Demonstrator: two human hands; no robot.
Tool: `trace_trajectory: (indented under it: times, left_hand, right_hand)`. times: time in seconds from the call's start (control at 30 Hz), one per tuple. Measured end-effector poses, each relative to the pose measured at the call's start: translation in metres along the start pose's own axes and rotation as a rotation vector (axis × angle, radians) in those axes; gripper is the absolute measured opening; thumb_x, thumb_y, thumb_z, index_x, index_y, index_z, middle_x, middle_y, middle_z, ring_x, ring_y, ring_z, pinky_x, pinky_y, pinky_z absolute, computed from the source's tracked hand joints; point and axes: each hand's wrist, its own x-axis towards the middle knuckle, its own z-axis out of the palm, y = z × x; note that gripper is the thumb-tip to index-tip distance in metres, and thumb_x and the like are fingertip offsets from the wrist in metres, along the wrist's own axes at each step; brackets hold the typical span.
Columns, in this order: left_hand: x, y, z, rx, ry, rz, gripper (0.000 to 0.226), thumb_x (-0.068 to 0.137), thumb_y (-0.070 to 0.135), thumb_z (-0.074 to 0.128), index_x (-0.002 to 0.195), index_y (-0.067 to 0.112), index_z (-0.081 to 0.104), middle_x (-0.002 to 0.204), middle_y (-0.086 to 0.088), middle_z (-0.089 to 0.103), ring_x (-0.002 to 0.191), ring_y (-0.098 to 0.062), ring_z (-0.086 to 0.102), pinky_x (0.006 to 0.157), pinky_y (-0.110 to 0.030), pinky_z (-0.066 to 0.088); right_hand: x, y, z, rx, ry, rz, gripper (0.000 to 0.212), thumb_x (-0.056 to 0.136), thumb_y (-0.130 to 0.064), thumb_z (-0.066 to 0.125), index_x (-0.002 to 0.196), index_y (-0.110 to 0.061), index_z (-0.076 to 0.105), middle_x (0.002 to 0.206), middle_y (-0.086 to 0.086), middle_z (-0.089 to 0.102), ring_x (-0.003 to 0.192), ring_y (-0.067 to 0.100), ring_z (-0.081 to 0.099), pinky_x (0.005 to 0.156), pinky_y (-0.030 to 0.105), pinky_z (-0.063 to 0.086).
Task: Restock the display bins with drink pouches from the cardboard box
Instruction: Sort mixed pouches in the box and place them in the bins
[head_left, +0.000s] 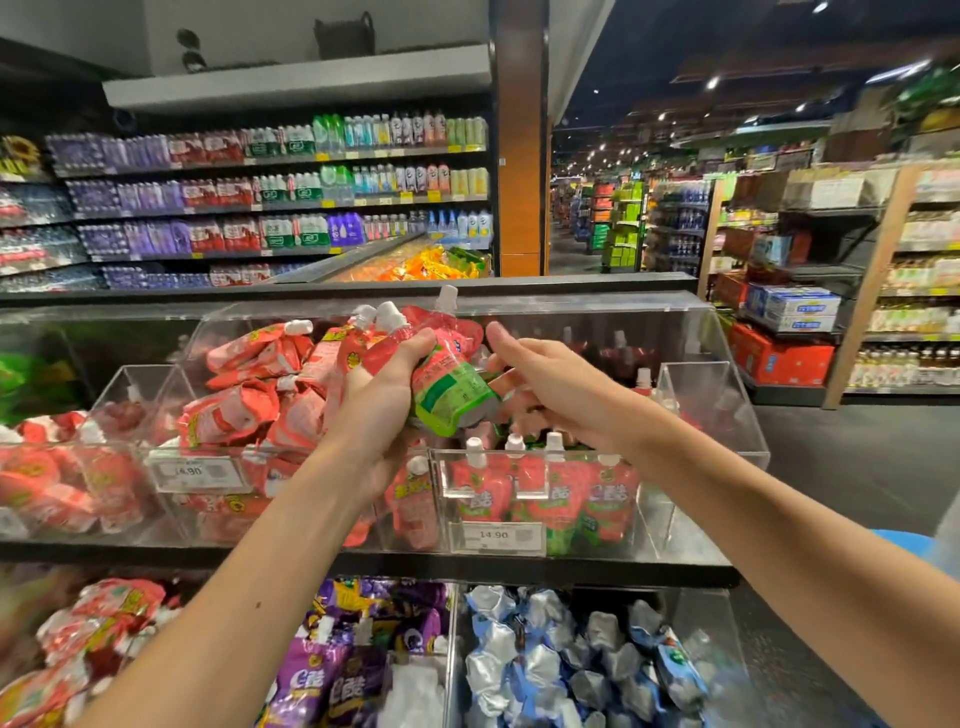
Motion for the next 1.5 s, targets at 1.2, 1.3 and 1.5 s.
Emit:
trace_trajectory:
  times: [1.2, 1.3, 1.5]
  left_hand:
    - [0.081, -0.034, 0.048, 1.690, -0.380, 1.339, 0.043, 0.071, -0.018, 0.073, 0.110, -0.002, 0.065, 0.127, -0.024, 0.064, 0.119, -0.039, 0.062, 0.088, -0.046, 0.059]
    - [0.088, -0.034, 0.059, 1.759, -0.339, 1.187, 0.038, 0.088, -0.009, 0.061, 0.124, 0.004, 0.062, 0.144, -0.020, 0.050, 0.126, -0.037, 0.056, 0.095, -0.044, 0.054]
    - [0.092, -0.033, 0.066, 1.806, -0.369, 0.927, 0.051, 0.095, 0.007, 0.053, 0.142, 0.027, 0.053, 0.156, 0.005, 0.039, 0.139, -0.019, 0.043, 0.113, -0.045, 0.031]
  right_hand:
    - [0.051, 0.042, -0.048, -0.310, 0.733, 0.156, 0.026, 0.098, -0.021, 0.057, 0.118, -0.004, 0.059, 0.138, 0.016, 0.046, 0.085, 0.023, 0.055, 0.076, 0.030, 0.042]
    - [0.053, 0.050, -0.046, -0.411, 0.688, 0.089, 0.034, 0.099, -0.024, 0.060, 0.126, -0.005, 0.053, 0.137, 0.017, 0.046, 0.116, 0.032, 0.054, 0.095, 0.036, 0.043]
    - [0.063, 0.061, -0.044, -0.583, 0.629, 0.067, 0.053, 0.096, -0.029, 0.064, 0.138, -0.004, 0.042, 0.136, 0.018, 0.050, 0.121, 0.034, 0.054, 0.097, 0.041, 0.046]
